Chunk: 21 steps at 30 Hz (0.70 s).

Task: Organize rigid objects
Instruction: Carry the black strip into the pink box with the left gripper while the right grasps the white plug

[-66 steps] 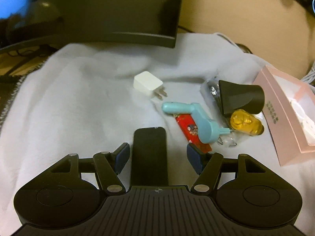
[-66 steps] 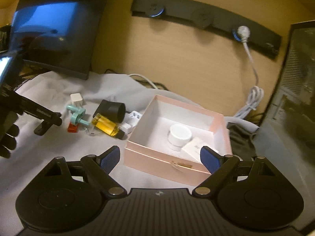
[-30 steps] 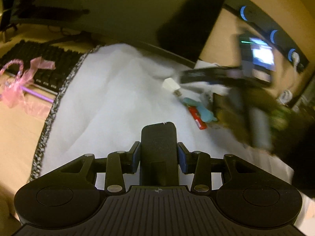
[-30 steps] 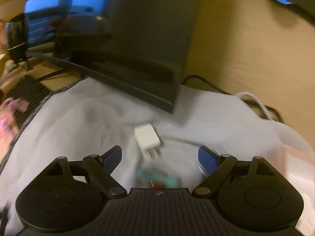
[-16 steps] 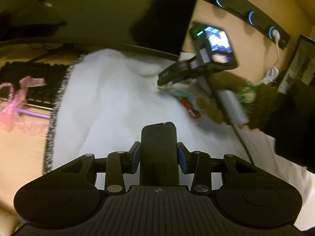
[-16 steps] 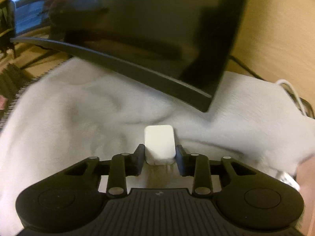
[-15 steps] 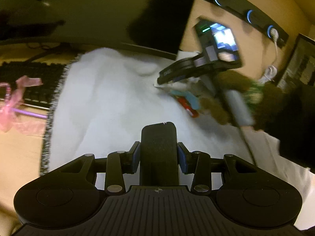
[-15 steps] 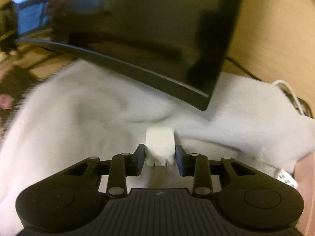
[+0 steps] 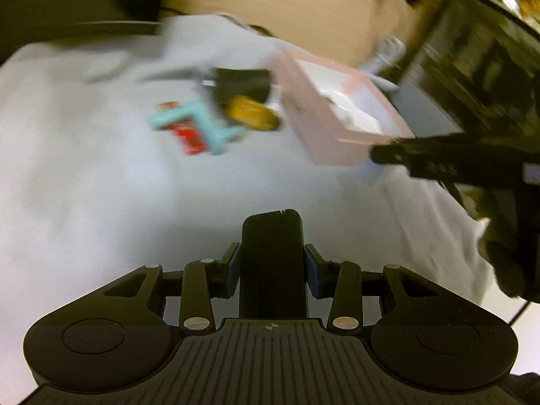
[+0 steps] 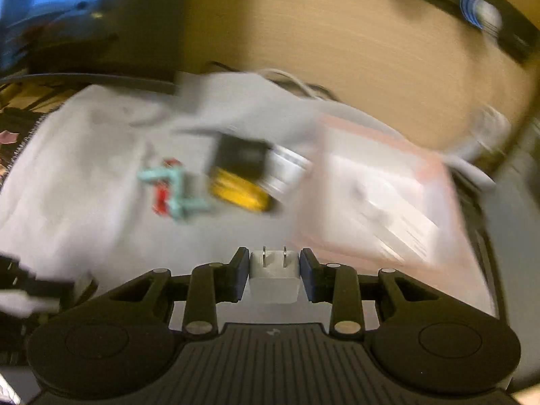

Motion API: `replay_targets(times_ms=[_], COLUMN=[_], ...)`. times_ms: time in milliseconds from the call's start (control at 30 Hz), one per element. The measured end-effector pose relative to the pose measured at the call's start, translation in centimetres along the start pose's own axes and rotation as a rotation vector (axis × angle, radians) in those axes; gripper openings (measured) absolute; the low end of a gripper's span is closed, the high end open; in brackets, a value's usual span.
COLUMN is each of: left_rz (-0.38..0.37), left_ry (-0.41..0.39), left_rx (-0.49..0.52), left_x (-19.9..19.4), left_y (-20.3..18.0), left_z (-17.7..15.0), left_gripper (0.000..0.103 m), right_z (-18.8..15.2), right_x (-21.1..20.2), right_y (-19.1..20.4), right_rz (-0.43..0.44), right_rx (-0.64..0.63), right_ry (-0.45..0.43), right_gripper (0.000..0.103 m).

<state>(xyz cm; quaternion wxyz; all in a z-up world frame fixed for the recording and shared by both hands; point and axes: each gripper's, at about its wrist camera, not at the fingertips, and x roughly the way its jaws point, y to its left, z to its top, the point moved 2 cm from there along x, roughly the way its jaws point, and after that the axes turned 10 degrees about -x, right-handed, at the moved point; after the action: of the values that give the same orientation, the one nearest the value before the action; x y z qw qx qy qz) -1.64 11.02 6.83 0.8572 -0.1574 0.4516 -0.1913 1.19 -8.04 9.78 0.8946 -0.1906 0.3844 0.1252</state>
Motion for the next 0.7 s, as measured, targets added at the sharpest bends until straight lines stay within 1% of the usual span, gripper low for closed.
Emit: replay_targets(times_ms=[133, 200, 233, 300, 367, 433, 467, 500, 533, 567, 600, 633, 700], left_rz=[-0.023, -0.055, -0.052, -0.035, -0.044, -0.034, -0.018, 0.001, 0.019, 0.038, 0.057, 0.072, 0.068], left_ry=[0.031, 0.023, 0.009, -0.036, -0.134, -0.24, -0.269, -0.28, -0.271, -0.244, -0.23, -0.234, -0.271], left_rx=[0.07, 0.11, 0.125, 0.13, 0.15, 0.16, 0.159, 0.161, 0.167, 0.172, 0.155, 0.115, 0.007], left_x=[1.9, 2.7, 3.1, 3.5, 3.0, 2.7, 3.0, 3.8, 5.1, 6.5, 7.6, 8.4, 8.1], left_y=[-4.0, -6.3, -7.4, -9.6, -11.9, -14.0, -15.0, -15.9, -16.5, -16.9, -17.0, -16.8, -15.8], left_z=[-0.2, 0.3, 0.8, 2.5, 5.2, 8.1, 9.6, 10.9, 12.1, 13.0, 13.7, 14.3, 14.6], left_gripper=[0.043, 0.043, 0.043, 0.043, 0.043, 0.043, 0.043, 0.043, 0.043, 0.044, 0.044, 0.044, 0.044], right_z=[-4.6, -6.5, -7.5, -9.3, -10.9, -11.8, -12.1, -12.4, -12.6, -12.7, -12.8, -13.1, -13.4], right_x=[-1.7, -2.9, -3.6, -4.2, -4.0, -3.7, -3.5, -3.3, -3.1, -3.1, -3.1, -3.4, -3.7], right_y=[-5.3, -7.9, -9.1, -11.0, -12.6, -13.5, -13.7, -14.0, -14.0, -14.2, -14.2, -14.3, -14.5], right_rz=[-0.051, -0.085, -0.106, -0.144, -0.137, -0.133, -0.131, -0.124, -0.115, -0.11, -0.112, -0.117, -0.128], right_rx=[0.085, 0.118, 0.13, 0.17, 0.213, 0.236, 0.248, 0.261, 0.271, 0.278, 0.279, 0.273, 0.256], right_ry=[0.01, -0.009, -0.027, -0.036, -0.031, -0.031, -0.032, -0.036, -0.041, -0.047, -0.053, -0.062, -0.081], right_gripper=[0.032, 0.032, 0.032, 0.032, 0.032, 0.032, 0.032, 0.032, 0.032, 0.032, 0.032, 0.032, 0.032])
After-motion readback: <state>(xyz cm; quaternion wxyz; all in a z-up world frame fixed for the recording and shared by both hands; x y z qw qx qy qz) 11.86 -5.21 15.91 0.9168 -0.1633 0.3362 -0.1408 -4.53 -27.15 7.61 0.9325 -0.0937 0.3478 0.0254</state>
